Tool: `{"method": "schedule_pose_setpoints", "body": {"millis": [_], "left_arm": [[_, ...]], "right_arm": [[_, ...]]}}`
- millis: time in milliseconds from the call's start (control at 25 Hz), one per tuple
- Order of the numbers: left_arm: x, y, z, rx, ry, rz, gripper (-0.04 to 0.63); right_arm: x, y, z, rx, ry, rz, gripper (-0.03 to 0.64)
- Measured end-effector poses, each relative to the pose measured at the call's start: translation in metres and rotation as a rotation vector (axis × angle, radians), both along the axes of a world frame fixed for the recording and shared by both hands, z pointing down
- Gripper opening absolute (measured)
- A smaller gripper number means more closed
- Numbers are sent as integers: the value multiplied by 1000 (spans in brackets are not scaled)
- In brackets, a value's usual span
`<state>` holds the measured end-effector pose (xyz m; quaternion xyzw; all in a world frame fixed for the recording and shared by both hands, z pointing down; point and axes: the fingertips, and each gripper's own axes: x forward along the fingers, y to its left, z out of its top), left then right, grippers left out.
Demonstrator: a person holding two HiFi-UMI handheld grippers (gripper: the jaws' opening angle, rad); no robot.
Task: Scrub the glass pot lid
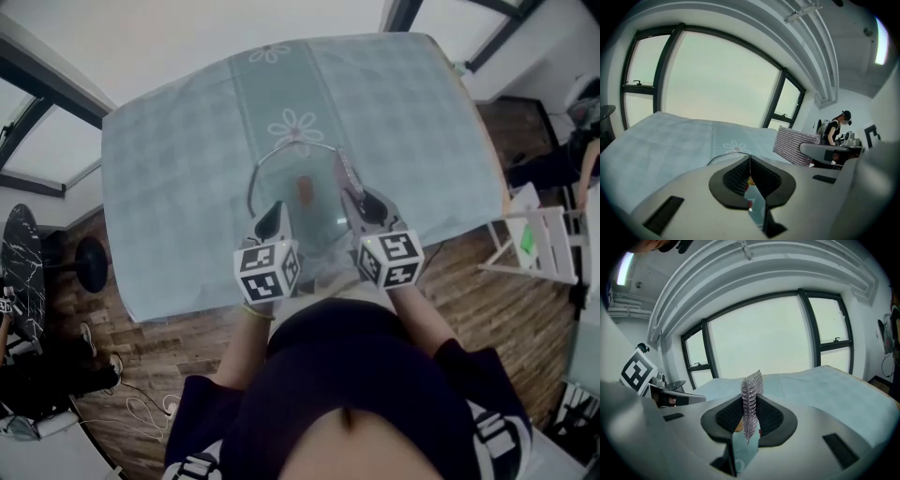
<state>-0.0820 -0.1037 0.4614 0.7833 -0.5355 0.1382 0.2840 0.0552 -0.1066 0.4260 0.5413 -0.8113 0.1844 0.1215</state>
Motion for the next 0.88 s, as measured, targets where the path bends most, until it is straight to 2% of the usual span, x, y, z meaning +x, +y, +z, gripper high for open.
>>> {"method": "schedule_pose_setpoints", "body": {"millis": [720,880], "left_arm": [[-2,-34,26,-62,5,-138,2],[-6,-37,33,-79,4,-158,2]], "right_arm": [[-2,-56,42,-66,83,-184,80],[-1,-68,53,-71,134,-214,80]]}}
